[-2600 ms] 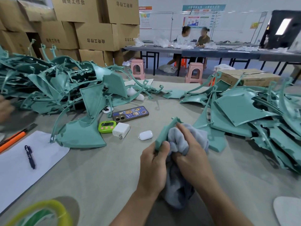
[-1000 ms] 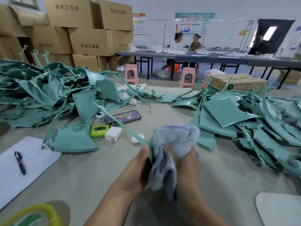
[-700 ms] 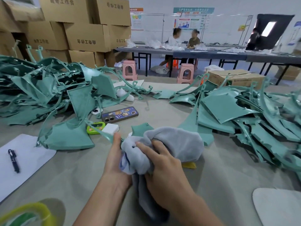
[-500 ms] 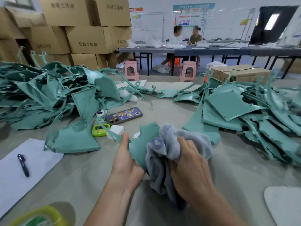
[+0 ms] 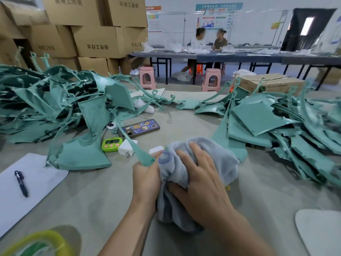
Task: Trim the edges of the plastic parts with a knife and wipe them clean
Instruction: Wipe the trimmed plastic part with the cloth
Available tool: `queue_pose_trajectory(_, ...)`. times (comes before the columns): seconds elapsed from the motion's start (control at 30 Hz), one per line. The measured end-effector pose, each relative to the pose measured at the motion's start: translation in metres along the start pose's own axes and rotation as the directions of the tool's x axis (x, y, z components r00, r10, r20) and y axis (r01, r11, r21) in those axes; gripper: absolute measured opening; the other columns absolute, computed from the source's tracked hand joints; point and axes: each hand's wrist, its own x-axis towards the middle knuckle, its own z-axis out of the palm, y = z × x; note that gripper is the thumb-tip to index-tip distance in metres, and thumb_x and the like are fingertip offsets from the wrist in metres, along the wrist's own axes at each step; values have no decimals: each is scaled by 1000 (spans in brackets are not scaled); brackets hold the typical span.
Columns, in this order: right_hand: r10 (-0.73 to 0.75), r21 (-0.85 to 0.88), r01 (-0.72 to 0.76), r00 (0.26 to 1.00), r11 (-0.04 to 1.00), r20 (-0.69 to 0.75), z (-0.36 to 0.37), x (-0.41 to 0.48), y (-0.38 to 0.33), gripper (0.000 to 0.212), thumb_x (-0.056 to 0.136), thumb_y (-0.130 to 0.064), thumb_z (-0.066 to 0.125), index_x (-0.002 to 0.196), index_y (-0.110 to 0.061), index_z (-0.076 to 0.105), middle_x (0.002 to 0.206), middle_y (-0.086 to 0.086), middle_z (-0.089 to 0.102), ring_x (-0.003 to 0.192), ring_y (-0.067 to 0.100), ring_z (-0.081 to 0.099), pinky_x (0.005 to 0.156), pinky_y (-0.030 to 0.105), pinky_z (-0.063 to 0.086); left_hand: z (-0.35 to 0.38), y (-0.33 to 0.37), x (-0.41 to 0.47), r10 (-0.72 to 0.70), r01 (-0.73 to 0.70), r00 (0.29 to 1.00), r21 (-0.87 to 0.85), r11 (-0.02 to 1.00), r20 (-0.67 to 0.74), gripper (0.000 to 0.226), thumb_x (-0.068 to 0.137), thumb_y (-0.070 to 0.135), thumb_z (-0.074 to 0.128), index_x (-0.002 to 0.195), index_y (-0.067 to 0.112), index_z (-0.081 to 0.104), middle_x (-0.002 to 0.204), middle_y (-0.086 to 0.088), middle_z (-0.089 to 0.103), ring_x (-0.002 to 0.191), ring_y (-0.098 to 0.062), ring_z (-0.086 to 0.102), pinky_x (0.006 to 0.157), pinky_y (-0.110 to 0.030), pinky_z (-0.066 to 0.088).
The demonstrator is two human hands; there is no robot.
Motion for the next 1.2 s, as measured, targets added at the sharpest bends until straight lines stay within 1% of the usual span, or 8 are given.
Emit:
queue_pose_trajectory(0.2, -95, -88, 107, 987, 990, 132, -18, -1, 6, 42, 74, -28, 61, 114, -40, 66, 114, -14, 55, 101, 14, 59, 85, 33, 51, -5, -5, 3, -76, 77, 996, 30, 997, -49, 17, 84, -1, 70, 93, 9, 81, 95, -20, 76, 88, -35, 74, 82, -45, 60)
queue_pose_trajectory(0.33, -85, -68, 108, 956, 992, 282, -15, -13, 1, 41, 66, -37, 57, 105, -42, 67, 98, -15, 57, 93, 6, 56, 80, 32, 51, -9, -3, 12, -132, 141, 988, 111, 984, -79, 21, 71, 18, 80, 91, 16, 81, 93, -15, 78, 89, -32, 75, 84, -48, 61)
queue_pose_trajectory(0.47, 87, 219, -49, 982, 974, -169, -32, -9, -1, 20, 64, -32, 68, 83, -31, 65, 77, -17, 61, 80, 2, 53, 69, 16, 43, -11, -3, 11, -78, 89, 995, 182, 979, -67, 36, 64, 23, 88, 99, 19, 79, 92, -6, 79, 83, -20, 75, 77, -37, 62)
queue_pose_trajectory(0.67, 298, 222, -201, 702, 954, -646, -66, 0, 23, 29, 69, -32, 67, 98, -36, 61, 99, -17, 56, 81, 9, 51, 72, 31, 39, -17, 16, 0, -18, 12, 1000, 381, 925, 12, 35, 77, 56, 77, 94, 26, 79, 81, -6, 78, 78, -27, 76, 72, -46, 61)
queue_pose_trajectory(0.77, 82, 34, -77, 796, 996, -599, -70, 0, 31, 36, 67, -24, 71, 103, -26, 76, 107, -8, 63, 99, 20, 54, 91, 44, 44, -14, 18, -9, 122, -208, 976, 608, 766, 181, 44, 76, 59, 65, 78, 15, 65, 58, 4, 61, 53, -11, 54, 55, -30, 47)
queue_pose_trajectory(0.87, -180, -132, 134, 877, 982, -446, -61, 4, 21, 47, 64, -16, 72, 110, -25, 77, 123, -3, 67, 124, 25, 52, 109, 35, 32, -8, 18, -18, 176, -354, 934, 739, 573, 310, 39, 69, 55, 54, 71, 16, 56, 54, 12, 52, 51, -4, 46, 49, -26, 41)
queue_pose_trajectory(1.0, -386, -48, 383, 912, 922, -136, -42, 20, 4, 45, 61, -26, 52, 95, -18, 81, 115, 7, 72, 119, 23, 50, 107, 33, 32, -8, 12, -25, 244, -539, 842, 774, 332, 482, 29, 62, 52, 31, 55, 27, 42, 63, -4, 56, 69, -33, 61, 47, -31, 34)
queue_pose_trajectory(1.2, -188, -202, 181, 982, 962, -14, -40, 23, 20, 38, 71, -34, 45, 94, -33, 76, 101, -12, 62, 105, 17, 53, 93, 38, 41, -3, 10, -33, 293, -542, 836, 781, 309, 464, 31, 67, 55, 49, 58, 25, 45, 59, -2, 55, 56, -22, 51, 49, -33, 37)
